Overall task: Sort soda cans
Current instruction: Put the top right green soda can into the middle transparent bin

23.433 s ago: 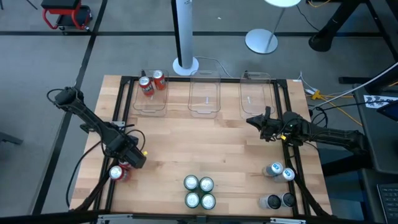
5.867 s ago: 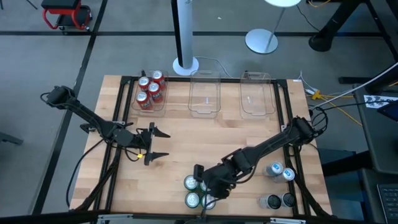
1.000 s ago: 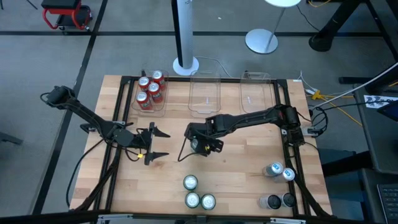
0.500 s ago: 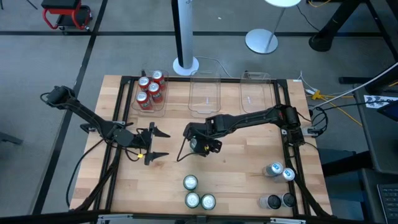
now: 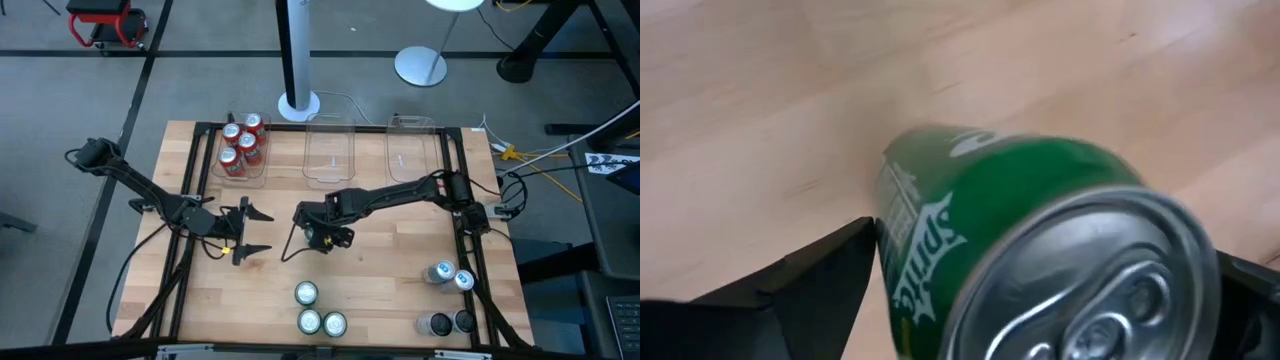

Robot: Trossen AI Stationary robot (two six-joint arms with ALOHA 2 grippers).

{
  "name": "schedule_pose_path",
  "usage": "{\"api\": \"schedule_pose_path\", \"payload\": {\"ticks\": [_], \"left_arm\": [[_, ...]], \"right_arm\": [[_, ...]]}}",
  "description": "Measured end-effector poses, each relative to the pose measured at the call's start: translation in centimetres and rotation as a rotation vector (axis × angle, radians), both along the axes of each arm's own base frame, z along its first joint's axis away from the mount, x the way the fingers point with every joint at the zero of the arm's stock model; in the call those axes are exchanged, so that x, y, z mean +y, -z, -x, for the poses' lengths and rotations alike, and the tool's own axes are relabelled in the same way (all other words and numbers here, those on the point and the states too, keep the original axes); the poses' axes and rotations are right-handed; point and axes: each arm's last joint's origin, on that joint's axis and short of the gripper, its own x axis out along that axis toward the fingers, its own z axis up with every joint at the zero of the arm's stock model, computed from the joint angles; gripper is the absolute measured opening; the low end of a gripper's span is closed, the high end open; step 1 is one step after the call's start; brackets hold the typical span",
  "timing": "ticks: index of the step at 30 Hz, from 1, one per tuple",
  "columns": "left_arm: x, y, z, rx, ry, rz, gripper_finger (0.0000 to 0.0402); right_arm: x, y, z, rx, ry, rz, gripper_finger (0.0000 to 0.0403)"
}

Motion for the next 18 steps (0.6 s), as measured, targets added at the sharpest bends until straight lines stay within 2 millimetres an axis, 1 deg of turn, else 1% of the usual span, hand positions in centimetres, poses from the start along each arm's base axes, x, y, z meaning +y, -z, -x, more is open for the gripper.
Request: {"api": "schedule_pose_path", "payload": {"ticks": [2, 8, 13, 16, 18], "left_arm": [[0.0, 0.0, 0.0, 0.003, -0.001, -0.002, 0.0375], [0.0, 0.0, 0.0, 0.003, -0.003, 0.004, 0.0375], [0.0, 0.1, 0.0, 0.005, -0.002, -0.001, 0.0375], [0.0, 0.0, 0.0, 0.005, -0.001, -0.003, 0.0375], [0.0, 0.0, 0.0, 0.005, -0.001, -0.004, 0.0375]], "right_arm": [[0.0, 0.0, -0.1, -0.005, 0.008, -0.003, 0.0395], [0.1, 0.9, -0.4, 0.005, 0.012, -0.011, 0.0395], [0.1, 1.2, -0.4, 0.016, 0.013, -0.013, 0.0392], [0.1, 1.3, -0.4, 0.024, 0.012, -0.013, 0.0368], [0.1, 1.3, -0.4, 0.028, 0.011, -0.012, 0.0336]]}}
